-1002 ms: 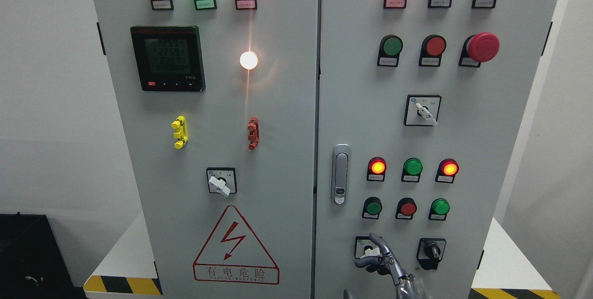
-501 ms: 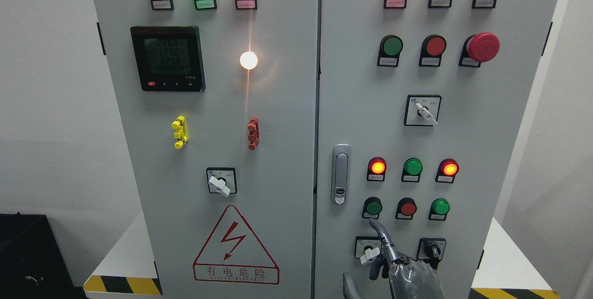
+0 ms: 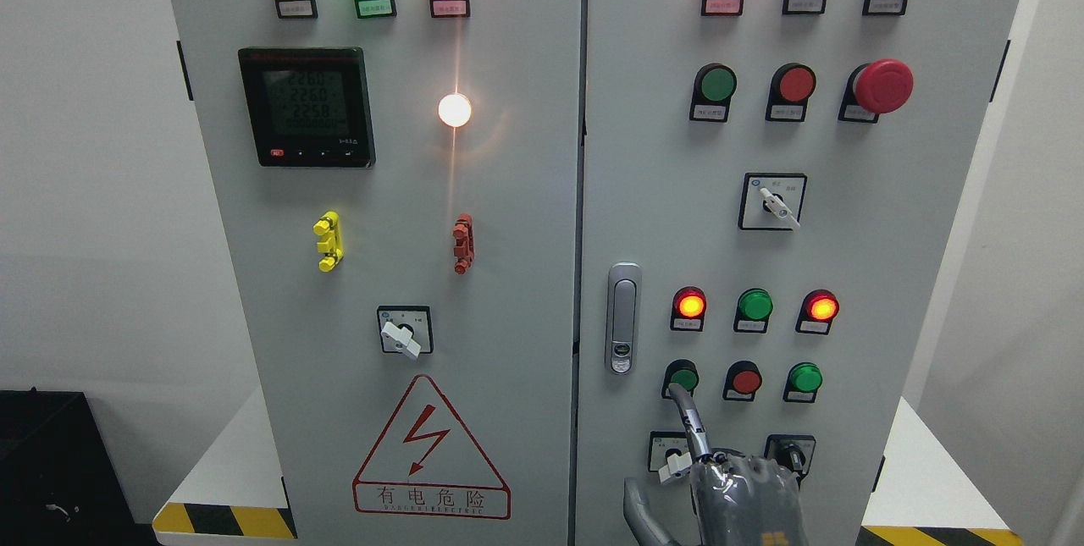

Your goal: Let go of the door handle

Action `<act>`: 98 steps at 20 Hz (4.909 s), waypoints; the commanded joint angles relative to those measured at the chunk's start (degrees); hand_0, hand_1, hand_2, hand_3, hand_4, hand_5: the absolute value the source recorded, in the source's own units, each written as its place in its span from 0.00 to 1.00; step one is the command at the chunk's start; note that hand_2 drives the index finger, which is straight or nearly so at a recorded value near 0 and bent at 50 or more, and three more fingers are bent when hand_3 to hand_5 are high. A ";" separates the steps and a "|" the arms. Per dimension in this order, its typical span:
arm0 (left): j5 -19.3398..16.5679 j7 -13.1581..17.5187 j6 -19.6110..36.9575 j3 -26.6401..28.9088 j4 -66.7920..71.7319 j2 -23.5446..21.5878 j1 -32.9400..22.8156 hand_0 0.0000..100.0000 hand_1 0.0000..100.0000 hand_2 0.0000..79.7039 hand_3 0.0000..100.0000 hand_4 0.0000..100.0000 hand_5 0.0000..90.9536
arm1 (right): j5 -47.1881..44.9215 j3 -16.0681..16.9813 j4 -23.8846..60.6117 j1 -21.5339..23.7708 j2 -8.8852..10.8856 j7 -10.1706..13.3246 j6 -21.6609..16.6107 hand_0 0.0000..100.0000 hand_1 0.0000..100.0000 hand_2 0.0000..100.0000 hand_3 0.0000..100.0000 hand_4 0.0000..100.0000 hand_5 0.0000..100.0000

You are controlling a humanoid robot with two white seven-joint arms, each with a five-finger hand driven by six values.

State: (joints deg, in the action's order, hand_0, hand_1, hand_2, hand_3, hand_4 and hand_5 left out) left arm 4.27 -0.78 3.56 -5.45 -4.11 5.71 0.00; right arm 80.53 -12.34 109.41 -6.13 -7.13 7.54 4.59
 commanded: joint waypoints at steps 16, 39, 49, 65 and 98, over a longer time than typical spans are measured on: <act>-0.05 -0.01 0.05 0.00 -0.02 0.00 -0.97 0.12 0.56 0.00 0.00 0.00 0.00 | 6.57 -6.74 -8.60 -8.55 -0.08 -0.42 4.55 0.47 0.27 0.00 1.00 1.00 1.00; -0.05 -0.01 0.05 0.00 -0.02 0.00 -0.97 0.12 0.56 0.00 0.00 0.00 0.00 | 6.65 -6.03 -9.65 -8.72 0.01 -0.42 6.83 0.48 0.27 0.00 1.00 1.00 1.00; -0.05 -0.01 0.05 0.00 0.06 0.00 -0.97 0.12 0.56 0.00 0.00 0.00 0.00 | 6.65 -5.59 -10.71 -9.51 0.19 -0.42 6.83 0.48 0.26 0.00 1.00 1.00 1.00; 0.04 -0.01 0.05 0.00 -0.02 0.00 -0.97 0.12 0.56 0.00 0.00 0.00 0.00 | 6.65 -5.15 -10.35 -9.42 0.54 -0.07 6.92 0.48 0.26 0.00 1.00 1.00 1.00; -0.05 -0.01 0.05 0.00 -0.02 0.00 -0.97 0.12 0.56 0.00 0.00 0.00 0.00 | 6.65 -4.63 -11.94 -9.51 0.62 -0.51 6.75 0.49 0.26 0.02 1.00 1.00 1.00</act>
State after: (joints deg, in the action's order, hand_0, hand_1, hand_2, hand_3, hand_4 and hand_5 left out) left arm 4.25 -0.77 3.56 -5.45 -4.12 5.71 0.00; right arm 87.18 -17.03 98.91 -15.55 -6.53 7.05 11.36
